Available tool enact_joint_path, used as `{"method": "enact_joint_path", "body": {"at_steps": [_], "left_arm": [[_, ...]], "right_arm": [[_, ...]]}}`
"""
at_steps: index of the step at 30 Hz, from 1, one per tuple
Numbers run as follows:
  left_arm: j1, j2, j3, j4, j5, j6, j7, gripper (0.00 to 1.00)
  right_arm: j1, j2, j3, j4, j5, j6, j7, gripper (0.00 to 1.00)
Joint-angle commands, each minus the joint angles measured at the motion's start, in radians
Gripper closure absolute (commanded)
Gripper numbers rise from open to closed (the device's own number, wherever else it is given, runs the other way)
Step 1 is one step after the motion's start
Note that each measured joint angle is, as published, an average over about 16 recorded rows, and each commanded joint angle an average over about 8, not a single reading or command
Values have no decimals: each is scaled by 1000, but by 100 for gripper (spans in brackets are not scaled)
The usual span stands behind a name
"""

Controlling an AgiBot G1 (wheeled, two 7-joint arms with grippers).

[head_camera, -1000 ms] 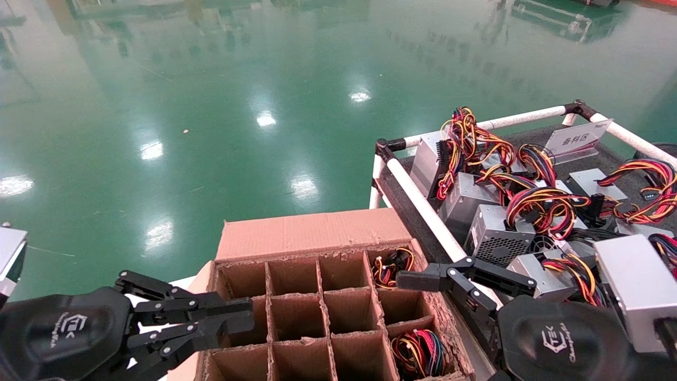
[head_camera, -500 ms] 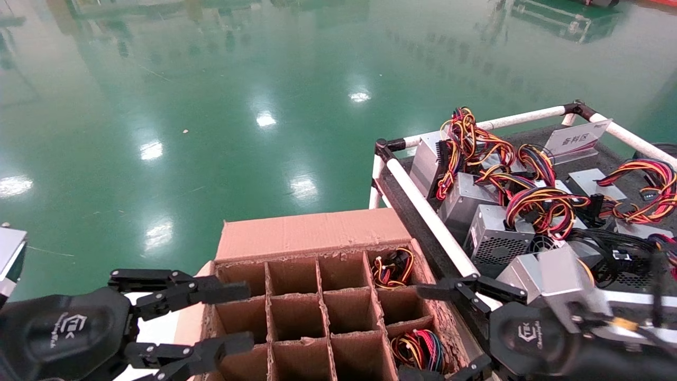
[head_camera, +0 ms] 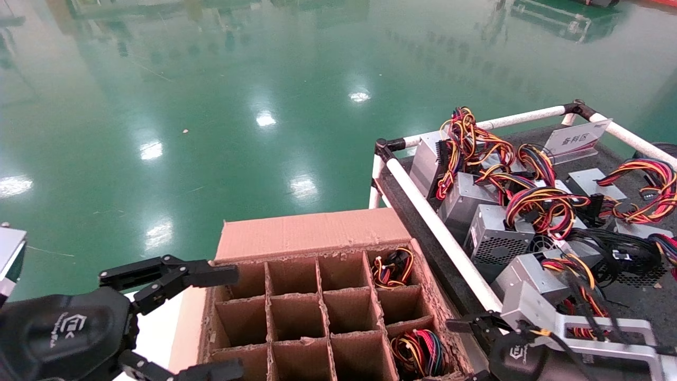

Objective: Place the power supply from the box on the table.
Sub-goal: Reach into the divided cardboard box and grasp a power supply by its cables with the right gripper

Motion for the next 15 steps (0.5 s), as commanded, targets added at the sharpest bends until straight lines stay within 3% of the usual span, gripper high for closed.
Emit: {"method": "enact_joint_path", "body": {"at_steps": [1,3,7,9,11,15], "left_arm": [[0,0,0,0,0,0,0,0],[0,0,0,0,0,0,0,0],[0,0,0,0,0,0,0,0],[0,0,0,0,0,0,0,0],[0,0,0,0,0,0,0,0],[0,0,0,0,0,0,0,0]], "right_arm": [[2,-1,-12,8,-32,19,24,9],[5,-4,-20,17,-49,25,44,25],[13,-11,-33,33,-76,36,76,67],[16,-16,-38,41,-88,42,91,81],[20,-21,-43,48,-100,49,105,89],[31,-31,-52,59,-122,61,138,93]]}}
